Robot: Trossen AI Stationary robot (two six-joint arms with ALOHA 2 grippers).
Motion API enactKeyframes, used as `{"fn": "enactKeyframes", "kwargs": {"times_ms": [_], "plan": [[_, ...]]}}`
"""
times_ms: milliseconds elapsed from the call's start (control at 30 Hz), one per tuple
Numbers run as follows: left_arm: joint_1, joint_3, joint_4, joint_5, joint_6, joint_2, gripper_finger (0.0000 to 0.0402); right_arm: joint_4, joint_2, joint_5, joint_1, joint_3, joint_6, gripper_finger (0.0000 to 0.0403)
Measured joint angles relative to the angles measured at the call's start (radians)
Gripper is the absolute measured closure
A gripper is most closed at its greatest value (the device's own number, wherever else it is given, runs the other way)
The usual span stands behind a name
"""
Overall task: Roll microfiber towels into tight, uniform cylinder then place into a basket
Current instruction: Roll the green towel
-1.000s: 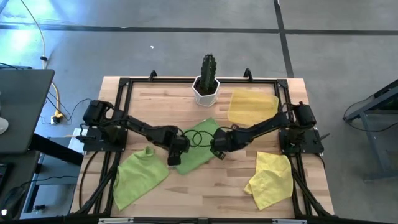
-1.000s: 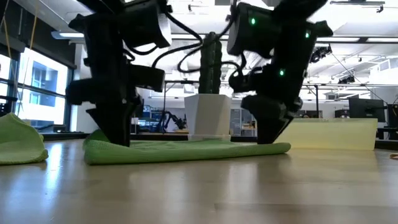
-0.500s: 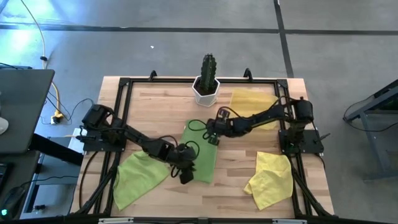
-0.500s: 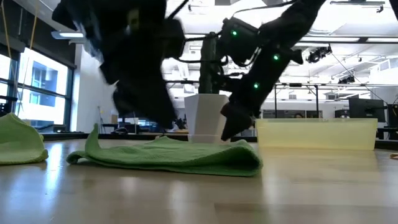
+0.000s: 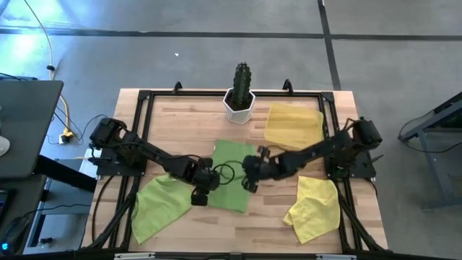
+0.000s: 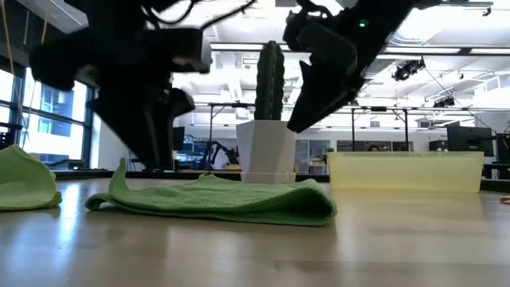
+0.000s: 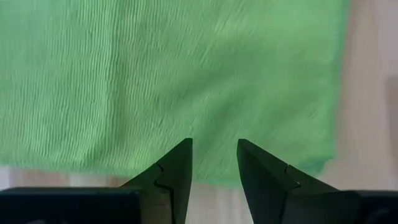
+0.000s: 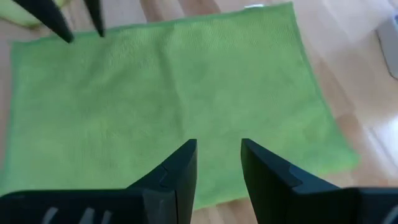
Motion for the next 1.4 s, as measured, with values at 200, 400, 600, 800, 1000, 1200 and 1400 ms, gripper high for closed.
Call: {"fn": "enactKeyframes", "kwargs": {"times_ms": [200,400,600,800,1000,1200,1400], "plan": [[-0.001,-0.028,0.083,0.054,-0.014,0.052,0.0285,0.03,0.091,0.106,0.057,-0.03,0.067,0.0286],[-0.04,-0.028,0.109,0.055,-0.179,0.077,0.0285,0.025,0.152,0.092,0.03,-0.033,0.031,0.0286],[-0.097,-0.028,0.289,0.06,-0.281,0.11,0.0285,0.008,0.165,0.094,-0.048,-0.033,-0.115,0.0286],[-0.13,-0.028,0.368,-0.008,-0.244,0.134,0.0285,-0.018,0.145,0.046,-0.119,-0.033,-0.202,0.0286],[-0.166,-0.026,0.365,-0.023,-0.101,0.057,0.0285,-0.101,0.004,-0.03,-0.055,-0.033,-0.318,0.0286],[-0.222,-0.026,0.312,-0.023,0.073,0.032,0.0285,-0.14,-0.088,-0.102,0.091,-0.033,-0.493,0.0286],[-0.252,-0.028,0.282,-0.088,0.271,0.066,0.0284,-0.141,-0.059,-0.104,0.187,-0.033,-0.497,0.0284]]}}
